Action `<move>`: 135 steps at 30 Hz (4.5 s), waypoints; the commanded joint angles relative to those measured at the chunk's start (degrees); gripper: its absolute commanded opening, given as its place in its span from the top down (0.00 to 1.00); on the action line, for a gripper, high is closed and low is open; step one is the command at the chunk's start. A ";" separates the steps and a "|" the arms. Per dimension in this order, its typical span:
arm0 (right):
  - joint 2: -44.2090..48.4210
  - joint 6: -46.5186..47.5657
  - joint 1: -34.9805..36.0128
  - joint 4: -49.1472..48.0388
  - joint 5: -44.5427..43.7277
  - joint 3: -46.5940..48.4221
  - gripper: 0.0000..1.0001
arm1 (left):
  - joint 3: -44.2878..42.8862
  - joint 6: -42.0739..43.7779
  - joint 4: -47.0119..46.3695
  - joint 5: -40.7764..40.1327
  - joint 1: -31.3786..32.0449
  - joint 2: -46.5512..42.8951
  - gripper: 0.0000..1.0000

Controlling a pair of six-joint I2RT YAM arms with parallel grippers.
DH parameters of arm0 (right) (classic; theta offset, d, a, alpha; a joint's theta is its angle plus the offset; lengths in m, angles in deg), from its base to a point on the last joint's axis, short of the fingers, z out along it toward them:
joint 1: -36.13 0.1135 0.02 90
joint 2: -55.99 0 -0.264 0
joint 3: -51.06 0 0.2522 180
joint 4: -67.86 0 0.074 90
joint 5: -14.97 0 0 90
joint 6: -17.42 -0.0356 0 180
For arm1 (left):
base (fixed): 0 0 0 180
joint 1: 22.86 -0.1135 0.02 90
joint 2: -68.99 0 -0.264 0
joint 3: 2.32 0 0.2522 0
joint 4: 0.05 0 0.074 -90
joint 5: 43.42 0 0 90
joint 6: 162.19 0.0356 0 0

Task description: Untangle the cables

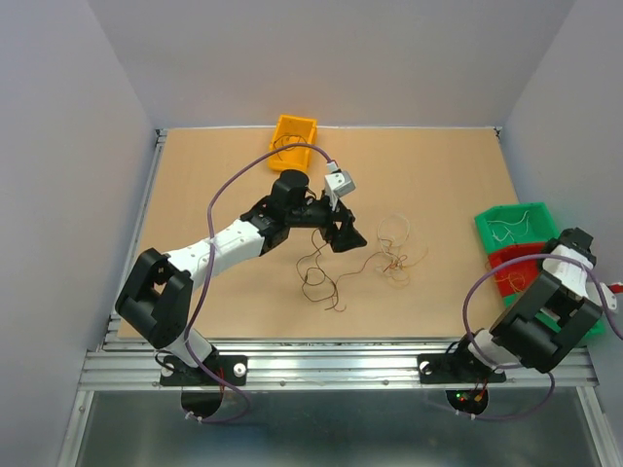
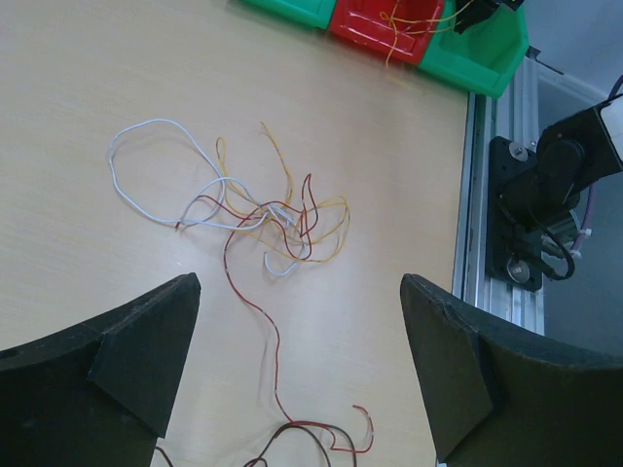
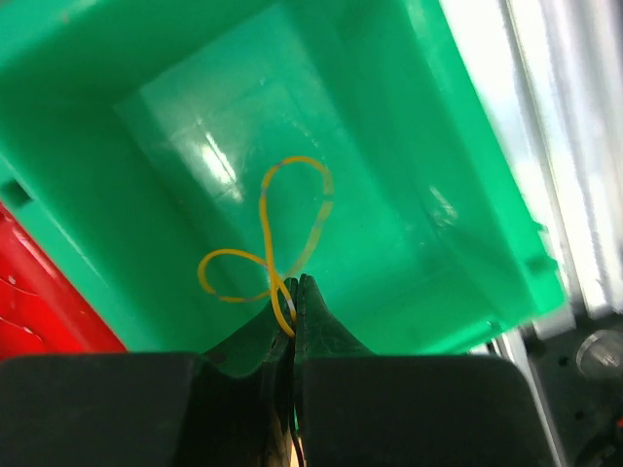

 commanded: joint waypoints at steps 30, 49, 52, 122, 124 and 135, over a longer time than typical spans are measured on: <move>-10.04 3.95 20.52 -20.06 -8.56 17.36 0.99 | -2.88 3.52 -0.07 -1.06 0.42 -1.74 0.05; 4.31 5.45 20.52 -19.26 -12.70 26.05 0.99 | 0.46 5.63 -2.71 0.87 0.86 -6.66 0.05; 3.87 6.15 20.61 -19.35 -10.60 28.86 0.99 | 0.37 6.33 -2.53 1.31 0.86 -6.66 0.05; 7.11 6.60 20.87 -30.60 -9.62 18.96 0.99 | -2.44 17.32 1.42 3.51 4.11 -1.12 0.04; 7.03 5.63 20.87 -30.60 -9.53 17.28 0.99 | -2.35 17.41 1.42 3.69 4.11 -1.21 0.04; 4.66 -5.09 20.79 -29.90 -9.97 6.82 0.99 | -1.56 17.49 1.68 4.48 4.37 -2.97 0.04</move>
